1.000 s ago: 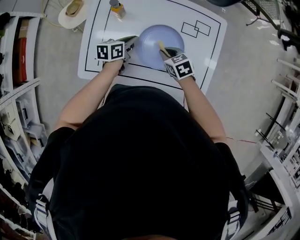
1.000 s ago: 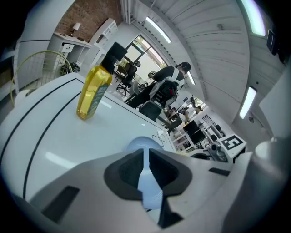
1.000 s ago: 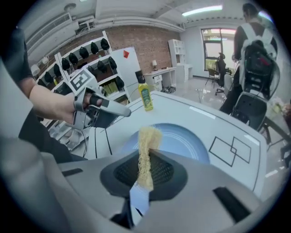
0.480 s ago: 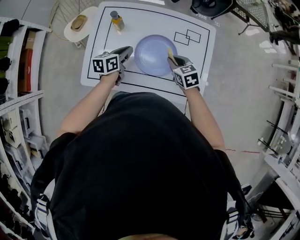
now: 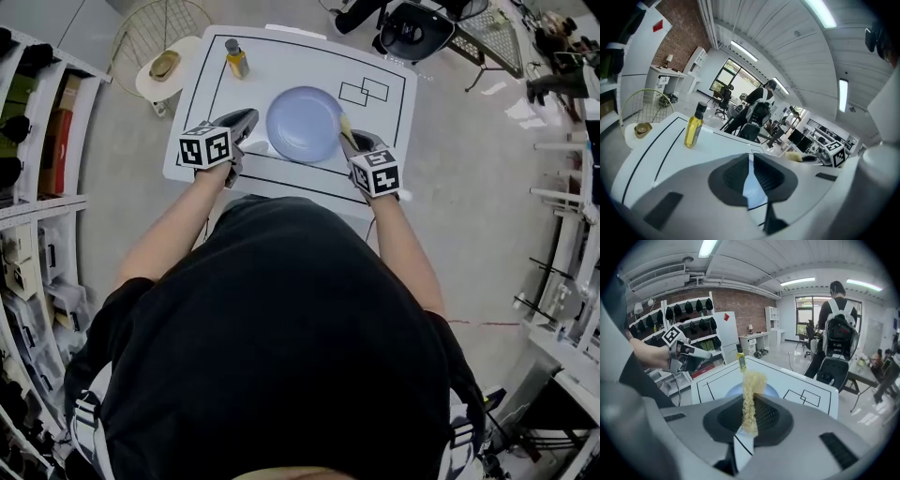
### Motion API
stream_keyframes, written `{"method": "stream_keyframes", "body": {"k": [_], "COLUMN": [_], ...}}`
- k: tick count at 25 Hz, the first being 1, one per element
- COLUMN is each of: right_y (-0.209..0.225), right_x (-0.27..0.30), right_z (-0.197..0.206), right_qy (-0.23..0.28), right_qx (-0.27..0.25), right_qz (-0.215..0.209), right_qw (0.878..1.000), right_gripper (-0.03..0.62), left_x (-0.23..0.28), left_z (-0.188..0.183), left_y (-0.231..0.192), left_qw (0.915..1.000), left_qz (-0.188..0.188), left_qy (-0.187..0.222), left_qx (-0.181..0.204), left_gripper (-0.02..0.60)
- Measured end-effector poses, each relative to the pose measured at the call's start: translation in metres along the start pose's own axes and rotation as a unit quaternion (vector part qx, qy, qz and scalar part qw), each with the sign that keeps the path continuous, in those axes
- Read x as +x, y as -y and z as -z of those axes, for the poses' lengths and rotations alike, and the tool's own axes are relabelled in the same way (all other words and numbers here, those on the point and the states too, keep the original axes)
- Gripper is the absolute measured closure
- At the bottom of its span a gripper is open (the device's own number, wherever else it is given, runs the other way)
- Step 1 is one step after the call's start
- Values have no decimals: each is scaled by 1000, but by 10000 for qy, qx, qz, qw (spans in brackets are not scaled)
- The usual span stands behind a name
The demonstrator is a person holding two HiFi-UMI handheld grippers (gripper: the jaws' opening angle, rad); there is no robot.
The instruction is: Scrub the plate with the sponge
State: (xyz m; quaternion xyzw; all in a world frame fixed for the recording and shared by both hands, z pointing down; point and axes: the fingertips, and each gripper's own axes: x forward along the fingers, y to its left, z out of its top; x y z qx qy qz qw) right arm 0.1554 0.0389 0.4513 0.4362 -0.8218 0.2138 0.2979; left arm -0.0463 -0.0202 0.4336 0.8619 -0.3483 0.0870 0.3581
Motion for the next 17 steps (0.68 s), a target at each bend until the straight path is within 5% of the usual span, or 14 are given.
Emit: {"method": "stream_keyframes", "body": {"k": [17], "right_y": [-5], "right_x": [-74], "right_z": [-22], "right_qy": [806], "right_qx": [-1], "right_qz": [223], "right_qw": [9965], "right_gripper": [560], "left_x": [-43], "left_z": [-3], "left_y": [37], "left_qw": [9991], "left_qz": [-67], "left_qy": [309], "left_qx": [281], "left_gripper": [546]}}
